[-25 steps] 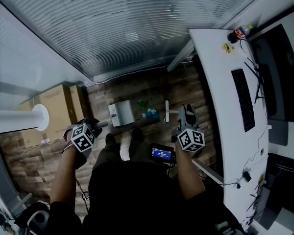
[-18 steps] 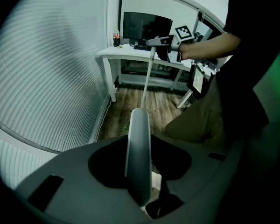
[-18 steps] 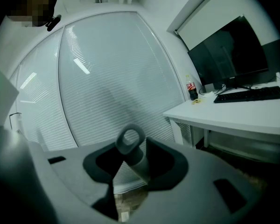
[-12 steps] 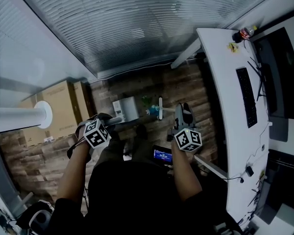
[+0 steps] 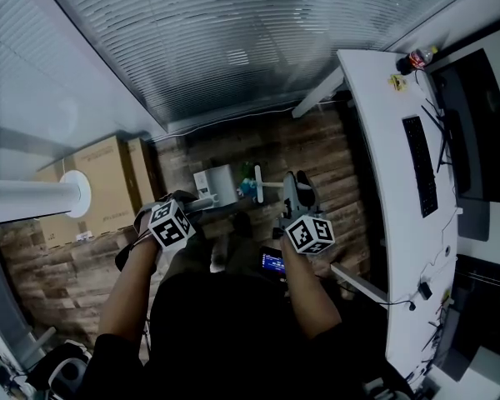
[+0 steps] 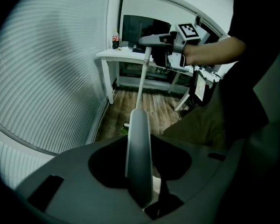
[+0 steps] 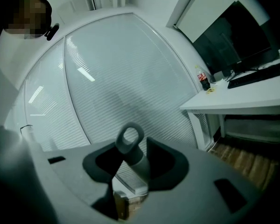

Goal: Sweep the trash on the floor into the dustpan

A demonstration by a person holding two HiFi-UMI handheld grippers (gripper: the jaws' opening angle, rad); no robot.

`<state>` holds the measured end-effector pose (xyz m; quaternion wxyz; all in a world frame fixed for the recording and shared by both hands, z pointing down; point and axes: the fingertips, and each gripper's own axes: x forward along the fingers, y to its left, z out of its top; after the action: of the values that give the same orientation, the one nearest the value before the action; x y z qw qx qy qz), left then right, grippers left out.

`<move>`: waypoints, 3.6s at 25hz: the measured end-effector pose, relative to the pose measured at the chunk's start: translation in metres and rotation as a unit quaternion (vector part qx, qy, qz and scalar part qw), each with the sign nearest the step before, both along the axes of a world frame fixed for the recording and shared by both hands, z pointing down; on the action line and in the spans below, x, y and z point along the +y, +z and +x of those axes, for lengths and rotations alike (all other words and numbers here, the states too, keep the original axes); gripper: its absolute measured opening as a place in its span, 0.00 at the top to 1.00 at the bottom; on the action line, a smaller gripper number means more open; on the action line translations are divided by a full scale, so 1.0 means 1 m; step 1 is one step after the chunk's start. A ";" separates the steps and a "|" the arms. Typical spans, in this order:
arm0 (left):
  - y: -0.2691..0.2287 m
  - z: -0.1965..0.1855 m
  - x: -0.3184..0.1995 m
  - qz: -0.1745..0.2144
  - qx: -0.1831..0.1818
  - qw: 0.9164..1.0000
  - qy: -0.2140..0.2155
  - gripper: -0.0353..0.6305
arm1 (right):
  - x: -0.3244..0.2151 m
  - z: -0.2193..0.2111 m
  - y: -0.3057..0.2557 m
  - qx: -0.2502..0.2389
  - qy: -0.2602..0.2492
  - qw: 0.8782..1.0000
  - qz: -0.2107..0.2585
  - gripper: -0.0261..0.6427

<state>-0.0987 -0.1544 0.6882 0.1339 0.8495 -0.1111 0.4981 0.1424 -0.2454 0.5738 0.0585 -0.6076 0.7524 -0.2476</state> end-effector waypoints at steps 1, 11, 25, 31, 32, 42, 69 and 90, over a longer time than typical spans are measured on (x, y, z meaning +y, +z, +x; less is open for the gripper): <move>0.000 0.000 0.000 0.000 0.000 1.000 0.000 0.76 | 0.001 -0.007 0.000 -0.002 -0.009 1.000 -0.001 0.75; 0.001 0.002 0.000 -0.002 -0.002 1.000 -0.003 0.76 | 0.008 -0.051 -0.003 -0.037 -0.083 0.996 -0.003 0.75; 0.001 0.005 0.001 -0.003 0.001 1.000 -0.005 0.77 | 0.010 -0.028 -0.021 -0.121 -0.084 0.989 0.024 0.75; 0.002 0.007 0.000 -0.004 -0.001 1.000 -0.004 0.77 | 0.015 0.025 -0.028 -0.113 -0.039 0.992 0.047 0.75; 0.002 0.006 -0.001 -0.004 -0.002 1.000 -0.005 0.77 | 0.016 0.030 -0.032 -0.109 -0.039 0.992 0.051 0.75; 0.001 0.005 -0.001 -0.004 -0.010 1.000 -0.011 0.77 | 0.020 0.065 -0.039 -0.121 -0.009 0.991 0.065 0.75; 0.002 0.004 0.004 -0.013 -0.016 1.000 -0.010 0.77 | -0.005 0.068 -0.098 0.012 0.031 0.988 0.149 0.80; 0.002 0.011 0.007 -0.018 -0.002 1.000 -0.010 0.77 | -0.005 -0.012 -0.011 -0.118 0.032 0.992 0.023 0.73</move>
<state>-0.0879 -0.1477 0.6905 0.1535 0.8447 -0.1111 0.5006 0.1304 -0.2506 0.5626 0.1689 -0.5968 0.7257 -0.2977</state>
